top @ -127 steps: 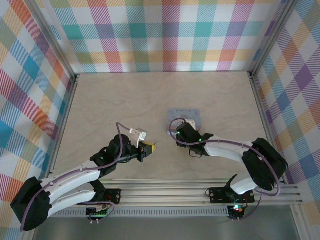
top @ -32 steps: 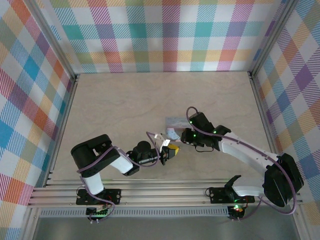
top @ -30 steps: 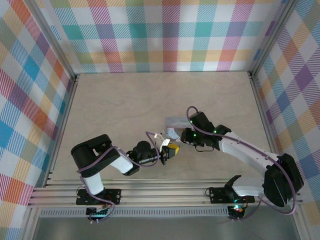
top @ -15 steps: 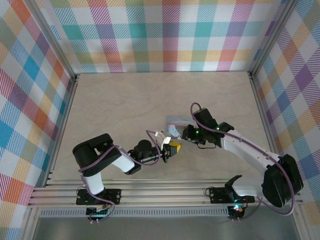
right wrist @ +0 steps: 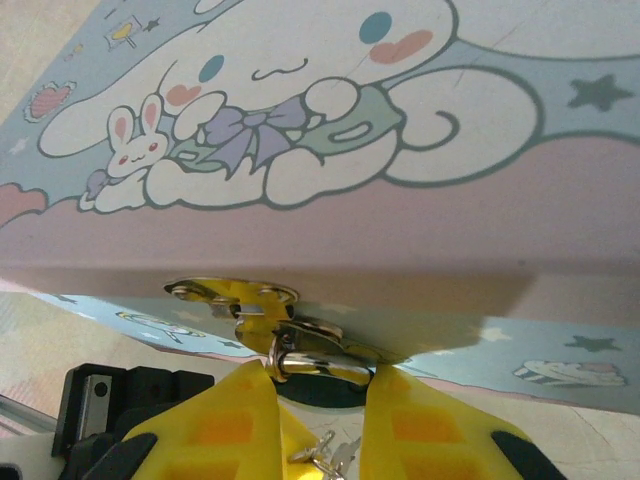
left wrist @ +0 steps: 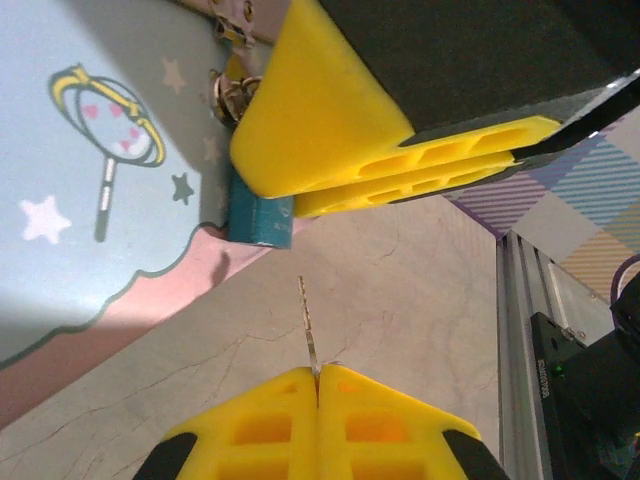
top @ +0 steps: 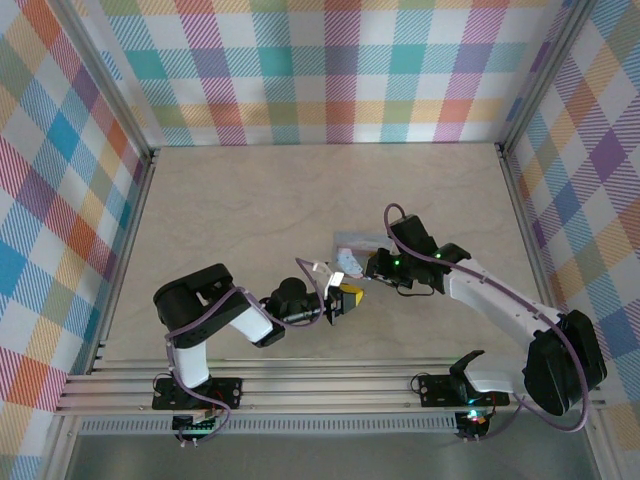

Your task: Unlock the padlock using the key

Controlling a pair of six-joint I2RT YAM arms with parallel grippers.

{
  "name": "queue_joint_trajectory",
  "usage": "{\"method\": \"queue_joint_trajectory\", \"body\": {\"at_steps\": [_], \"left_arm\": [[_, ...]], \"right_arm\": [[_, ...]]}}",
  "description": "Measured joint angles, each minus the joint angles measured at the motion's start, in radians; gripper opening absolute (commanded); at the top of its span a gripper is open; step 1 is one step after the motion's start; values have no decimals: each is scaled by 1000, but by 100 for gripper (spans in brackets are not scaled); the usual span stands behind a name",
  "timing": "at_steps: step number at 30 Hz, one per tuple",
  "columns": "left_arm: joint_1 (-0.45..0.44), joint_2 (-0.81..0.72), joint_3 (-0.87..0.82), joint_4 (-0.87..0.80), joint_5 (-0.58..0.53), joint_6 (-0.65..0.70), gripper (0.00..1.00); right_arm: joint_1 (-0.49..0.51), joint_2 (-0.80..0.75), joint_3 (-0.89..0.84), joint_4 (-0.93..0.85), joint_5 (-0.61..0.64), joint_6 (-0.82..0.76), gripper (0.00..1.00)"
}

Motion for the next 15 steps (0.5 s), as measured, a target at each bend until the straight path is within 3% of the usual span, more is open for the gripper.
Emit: {"method": "queue_joint_trajectory", "body": {"at_steps": [15], "left_arm": [[27,23,32,1,24,-34,0]], "right_arm": [[-5,-11,2,-2,-23,0,0]]}}
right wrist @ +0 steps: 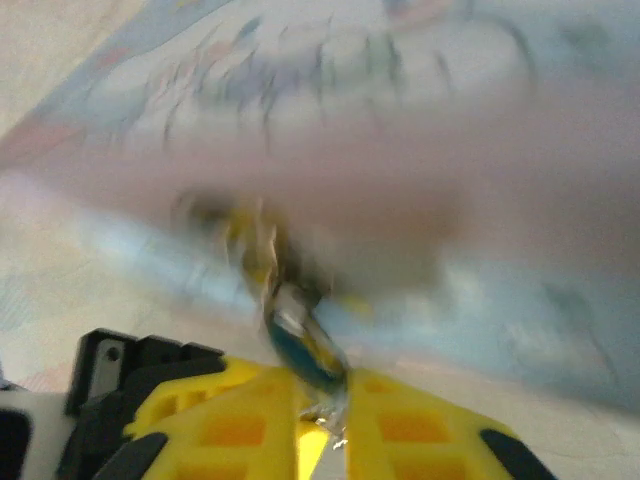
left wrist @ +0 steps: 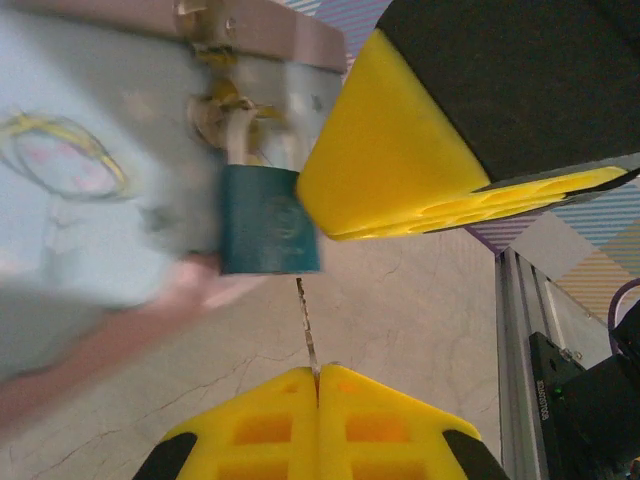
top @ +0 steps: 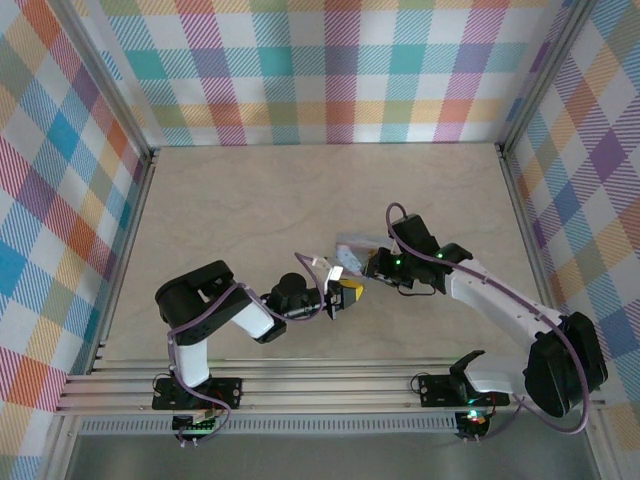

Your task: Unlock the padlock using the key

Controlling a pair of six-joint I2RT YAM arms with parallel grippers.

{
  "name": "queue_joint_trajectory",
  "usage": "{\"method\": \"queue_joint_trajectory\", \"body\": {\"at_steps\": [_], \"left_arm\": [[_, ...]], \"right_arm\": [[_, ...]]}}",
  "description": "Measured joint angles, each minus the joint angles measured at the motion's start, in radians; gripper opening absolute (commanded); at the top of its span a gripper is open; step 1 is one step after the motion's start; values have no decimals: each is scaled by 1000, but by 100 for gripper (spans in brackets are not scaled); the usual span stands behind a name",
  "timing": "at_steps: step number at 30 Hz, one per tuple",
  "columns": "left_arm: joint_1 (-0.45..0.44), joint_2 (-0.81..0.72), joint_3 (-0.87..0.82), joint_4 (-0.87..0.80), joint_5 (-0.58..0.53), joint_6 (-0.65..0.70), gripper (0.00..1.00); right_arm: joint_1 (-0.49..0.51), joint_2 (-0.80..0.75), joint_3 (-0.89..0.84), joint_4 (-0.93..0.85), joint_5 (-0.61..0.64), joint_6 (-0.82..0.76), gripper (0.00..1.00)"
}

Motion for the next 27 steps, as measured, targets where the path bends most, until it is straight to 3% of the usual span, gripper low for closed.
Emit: {"method": "queue_joint_trajectory", "body": {"at_steps": [16,23,27], "left_arm": [[27,13,-50,19,-20,-24,0],[55,-28,-172,-3,-80,-29,0],[60,-97,-200,-79,-105,-30,0]], "right_arm": [[10,-17,-42,74,30,-23,0],[205,-19,-98,81,248,-48,33],[326,78,-88,98,392,-50,41]]}}
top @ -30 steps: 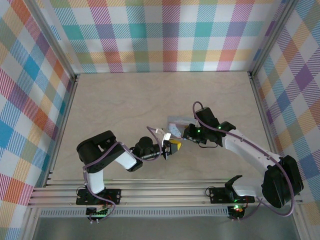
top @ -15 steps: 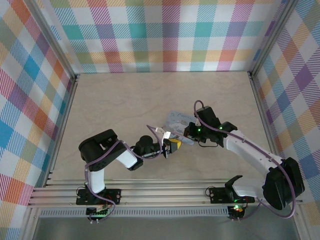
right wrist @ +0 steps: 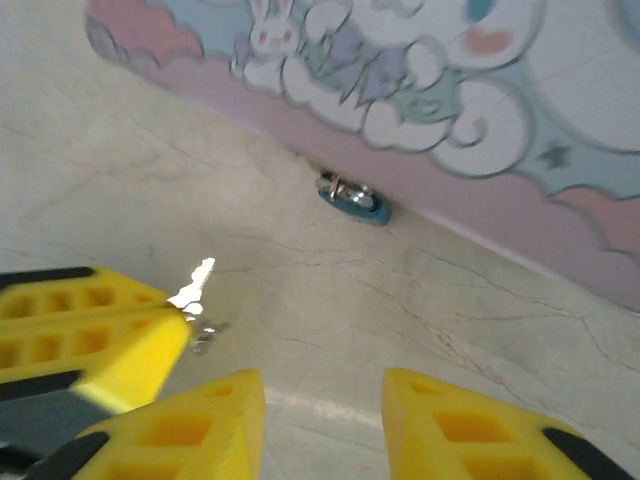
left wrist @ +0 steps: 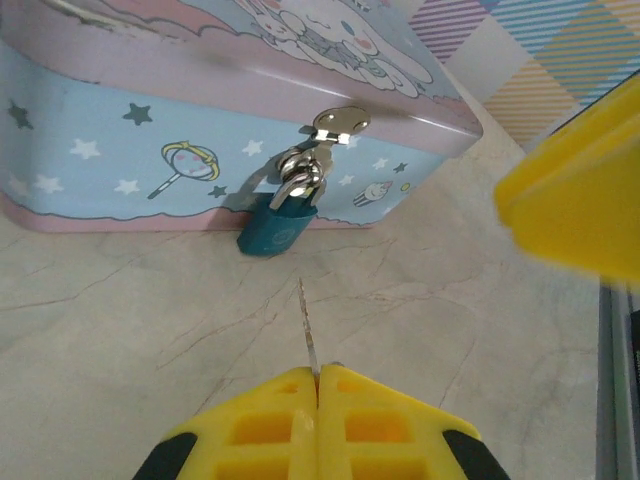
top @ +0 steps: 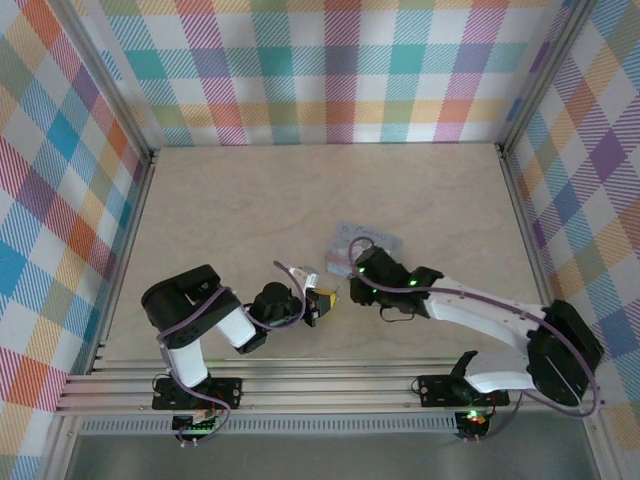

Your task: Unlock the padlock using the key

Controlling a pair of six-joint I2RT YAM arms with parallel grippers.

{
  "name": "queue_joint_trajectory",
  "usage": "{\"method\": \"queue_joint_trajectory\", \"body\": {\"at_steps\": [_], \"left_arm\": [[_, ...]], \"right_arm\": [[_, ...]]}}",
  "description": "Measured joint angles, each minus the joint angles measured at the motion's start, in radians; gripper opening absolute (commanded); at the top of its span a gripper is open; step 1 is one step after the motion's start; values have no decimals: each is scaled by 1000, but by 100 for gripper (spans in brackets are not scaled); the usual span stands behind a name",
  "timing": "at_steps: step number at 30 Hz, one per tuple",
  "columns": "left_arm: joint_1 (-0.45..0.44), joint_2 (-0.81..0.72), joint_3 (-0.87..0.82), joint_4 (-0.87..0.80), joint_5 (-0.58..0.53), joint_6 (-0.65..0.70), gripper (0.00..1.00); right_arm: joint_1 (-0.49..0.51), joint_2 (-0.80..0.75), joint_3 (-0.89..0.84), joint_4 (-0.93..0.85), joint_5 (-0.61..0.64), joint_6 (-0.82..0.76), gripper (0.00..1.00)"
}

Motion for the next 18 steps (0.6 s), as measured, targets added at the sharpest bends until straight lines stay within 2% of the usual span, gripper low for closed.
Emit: {"method": "queue_joint_trajectory", "body": {"at_steps": [7,14,18], "left_arm": [[1,-190,3,-227,-10,34,0],[1,-391,44,-508,-29,116,0],[1,-439,84,-637,-37,159,0]], "right_arm": [[16,195,53,37,128,-29,54],[-20,220,107,70,190,-76,57],[-69,220,106,93,190,-118,57]]}}
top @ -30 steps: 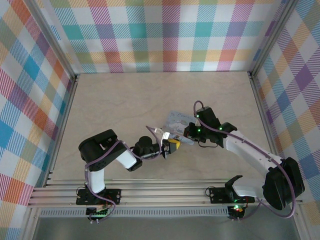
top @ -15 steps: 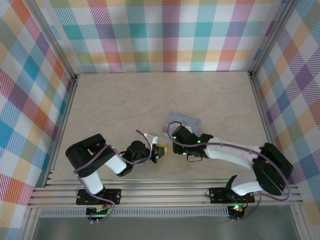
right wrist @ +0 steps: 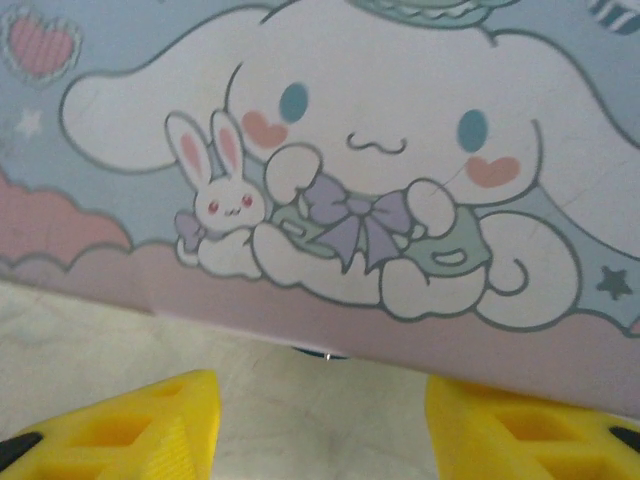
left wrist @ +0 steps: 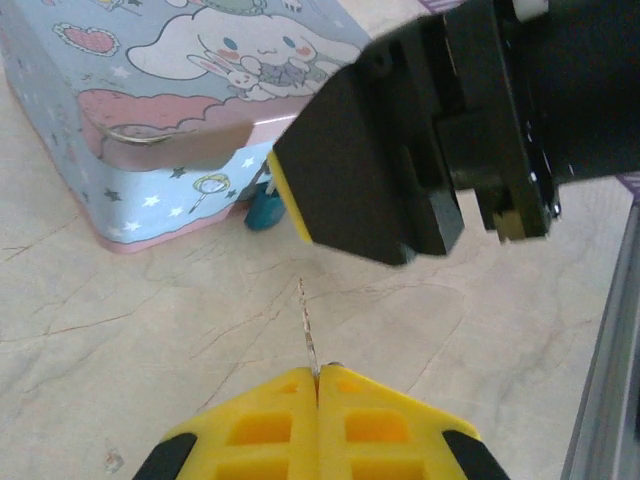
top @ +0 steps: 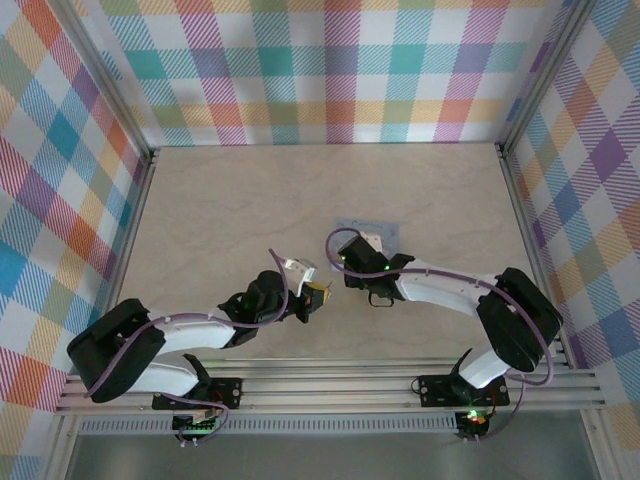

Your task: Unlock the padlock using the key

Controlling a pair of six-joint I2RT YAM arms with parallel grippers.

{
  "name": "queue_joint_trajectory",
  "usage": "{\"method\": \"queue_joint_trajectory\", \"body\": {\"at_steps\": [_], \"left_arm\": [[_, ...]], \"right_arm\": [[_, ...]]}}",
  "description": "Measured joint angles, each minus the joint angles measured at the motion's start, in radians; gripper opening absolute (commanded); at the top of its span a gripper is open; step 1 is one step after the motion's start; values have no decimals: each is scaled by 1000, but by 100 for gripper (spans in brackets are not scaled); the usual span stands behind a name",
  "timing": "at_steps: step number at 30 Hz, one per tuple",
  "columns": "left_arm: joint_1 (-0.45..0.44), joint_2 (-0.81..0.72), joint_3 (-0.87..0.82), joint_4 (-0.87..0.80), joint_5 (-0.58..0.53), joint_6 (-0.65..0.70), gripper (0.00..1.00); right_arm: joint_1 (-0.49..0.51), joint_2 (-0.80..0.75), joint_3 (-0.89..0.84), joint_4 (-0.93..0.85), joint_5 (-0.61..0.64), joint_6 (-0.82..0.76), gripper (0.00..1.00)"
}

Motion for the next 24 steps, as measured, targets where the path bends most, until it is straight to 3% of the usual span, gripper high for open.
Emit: {"method": "queue_joint_trajectory", "body": {"at_steps": [7,24], "left_arm": [[0,24,30,-88,-14,30,0],[26,8,14,-50,-33,3,0]], "right_arm": [[-17,0,-23,61,-17,-27,60],[-17,124,-52,171,37,23,58]]}}
